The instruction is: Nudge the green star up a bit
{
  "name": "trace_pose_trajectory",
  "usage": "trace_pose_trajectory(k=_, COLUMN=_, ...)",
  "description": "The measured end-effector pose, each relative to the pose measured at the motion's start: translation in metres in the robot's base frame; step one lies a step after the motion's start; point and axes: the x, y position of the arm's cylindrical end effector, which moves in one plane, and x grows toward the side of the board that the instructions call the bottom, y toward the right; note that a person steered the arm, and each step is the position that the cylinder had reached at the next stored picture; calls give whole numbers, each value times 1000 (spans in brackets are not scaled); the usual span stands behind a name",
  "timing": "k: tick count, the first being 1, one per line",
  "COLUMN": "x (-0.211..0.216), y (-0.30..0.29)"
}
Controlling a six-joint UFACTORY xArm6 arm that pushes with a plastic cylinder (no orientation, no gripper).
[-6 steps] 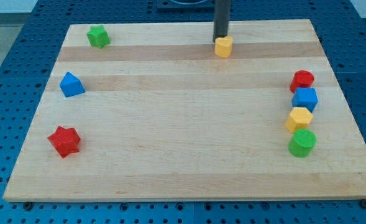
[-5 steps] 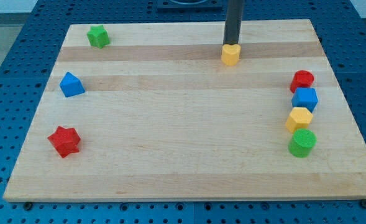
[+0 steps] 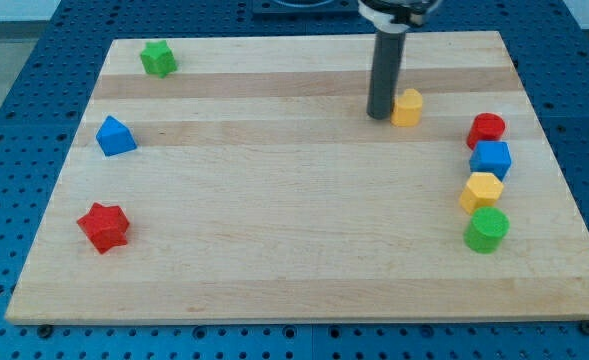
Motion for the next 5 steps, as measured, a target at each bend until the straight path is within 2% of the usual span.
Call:
trace_pose_trajectory(k=1, x=0, y=0)
trace_pose_trajectory(k=3, x=0, y=71)
trace_pose_trajectory(k=5, x=20, y=84)
